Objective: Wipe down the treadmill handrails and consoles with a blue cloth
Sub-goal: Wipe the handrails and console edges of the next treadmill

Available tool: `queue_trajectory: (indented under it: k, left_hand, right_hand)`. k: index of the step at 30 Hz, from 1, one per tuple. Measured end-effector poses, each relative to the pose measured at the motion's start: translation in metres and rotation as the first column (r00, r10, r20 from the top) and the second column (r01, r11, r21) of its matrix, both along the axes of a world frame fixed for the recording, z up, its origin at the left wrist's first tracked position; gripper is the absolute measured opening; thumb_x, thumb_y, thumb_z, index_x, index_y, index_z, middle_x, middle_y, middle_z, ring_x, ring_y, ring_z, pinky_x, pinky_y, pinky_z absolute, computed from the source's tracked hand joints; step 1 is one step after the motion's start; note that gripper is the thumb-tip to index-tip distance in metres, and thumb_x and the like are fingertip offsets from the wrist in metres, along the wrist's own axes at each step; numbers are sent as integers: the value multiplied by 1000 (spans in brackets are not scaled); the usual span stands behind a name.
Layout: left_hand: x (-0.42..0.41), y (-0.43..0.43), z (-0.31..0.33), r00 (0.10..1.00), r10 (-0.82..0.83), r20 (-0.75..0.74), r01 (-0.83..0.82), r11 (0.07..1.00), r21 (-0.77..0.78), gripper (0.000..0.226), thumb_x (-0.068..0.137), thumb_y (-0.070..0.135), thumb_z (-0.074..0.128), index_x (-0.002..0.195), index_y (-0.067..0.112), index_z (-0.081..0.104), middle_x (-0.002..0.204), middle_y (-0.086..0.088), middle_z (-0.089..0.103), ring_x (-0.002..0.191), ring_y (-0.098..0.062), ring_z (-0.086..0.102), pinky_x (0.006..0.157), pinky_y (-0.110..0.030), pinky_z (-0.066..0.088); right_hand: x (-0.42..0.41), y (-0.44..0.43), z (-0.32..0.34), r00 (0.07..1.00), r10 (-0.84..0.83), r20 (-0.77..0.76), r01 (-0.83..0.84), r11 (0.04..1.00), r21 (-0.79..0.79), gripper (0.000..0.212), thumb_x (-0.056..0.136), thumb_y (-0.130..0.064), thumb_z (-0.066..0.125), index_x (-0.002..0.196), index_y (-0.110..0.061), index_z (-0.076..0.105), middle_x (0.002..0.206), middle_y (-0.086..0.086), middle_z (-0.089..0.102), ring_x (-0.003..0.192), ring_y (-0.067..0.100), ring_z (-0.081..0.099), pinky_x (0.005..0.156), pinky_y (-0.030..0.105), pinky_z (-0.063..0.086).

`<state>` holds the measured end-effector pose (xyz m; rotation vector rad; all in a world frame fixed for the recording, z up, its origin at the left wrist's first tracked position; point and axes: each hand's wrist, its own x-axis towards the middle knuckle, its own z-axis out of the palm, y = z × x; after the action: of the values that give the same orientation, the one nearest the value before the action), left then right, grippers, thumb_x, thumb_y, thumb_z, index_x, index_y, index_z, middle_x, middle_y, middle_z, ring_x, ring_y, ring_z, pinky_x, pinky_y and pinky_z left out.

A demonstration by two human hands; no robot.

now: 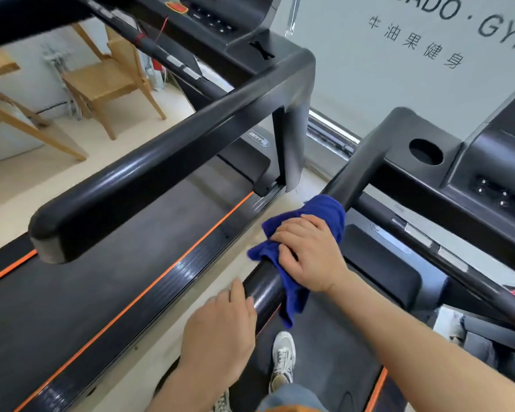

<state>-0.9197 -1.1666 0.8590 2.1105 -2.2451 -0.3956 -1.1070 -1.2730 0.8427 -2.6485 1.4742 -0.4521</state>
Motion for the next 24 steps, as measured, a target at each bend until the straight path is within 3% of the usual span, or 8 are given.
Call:
queue_trajectory:
  k: [2,6,11,13,16,19,22,24]
  left_hand:
    - [-9,-10,-10,999,-33,-31,30,996,-82,36,91,38,35,91,15,63,63,5,59,50,-17,59,37,-26,30]
    - [-50,-47,-19,995,-92,-38,85,985,-149,52,89,42,36,108,4,66,71,-3,62,54,-22,61,39,-29,43]
    - [-100,-101,-18,999,-30,-13,28,990,-140,52,89,46,34,99,6,66,64,-3,58,51,-23,59,38,-27,39]
    - [-119,-122,-10,999,0,-51,-3,998,-55,54,94,47,29,111,7,61,77,-5,64,64,-26,64,47,-31,45]
    - [-146,-154,-9,992,53,-115,-56,998,-23,48,100,47,21,127,15,44,112,-5,61,101,-29,60,76,-39,46]
    - [-167,-181,-6,981,80,-178,-77,997,24,45,96,46,13,114,20,46,114,-5,58,104,-32,57,81,-42,44]
    - [-177,-209,3,789,360,-498,-326,932,157,37,100,34,28,131,22,46,133,-4,53,123,-26,48,94,-34,35]
    - [-181,-223,8,727,412,-550,-384,907,171,37,102,27,33,135,21,47,138,-1,51,128,-19,43,94,-26,28]
  right_hand:
    - [-15,-25,2,996,-79,-32,79,997,0,32,85,-32,40,87,-22,71,92,-9,69,99,15,61,97,37,35]
    - [-58,-83,7,966,-215,-140,220,975,21,39,83,-36,31,76,-22,67,86,-9,68,92,16,58,95,33,30]
    - [-100,-143,7,925,-324,-198,334,942,17,45,80,-39,25,65,-21,63,79,-8,64,92,15,55,98,32,25]
    - [-119,-164,12,919,-354,-175,361,933,7,39,79,-38,25,57,-22,54,74,-7,61,91,17,55,97,34,28]
    - [-134,-198,23,893,-404,-197,425,902,74,36,79,-35,27,55,-21,50,76,0,65,94,21,56,96,37,30]
    - [-132,-192,26,872,-431,-231,461,882,96,45,80,-35,24,64,-20,64,82,2,66,98,24,56,104,43,26]
    - [-104,-123,10,959,-251,-134,261,963,67,37,88,-34,34,85,-21,68,93,-3,65,110,20,55,110,49,24]
    - [-101,-98,2,991,-119,-57,123,990,65,34,92,-36,38,104,-22,66,104,-6,64,120,17,51,113,46,22]
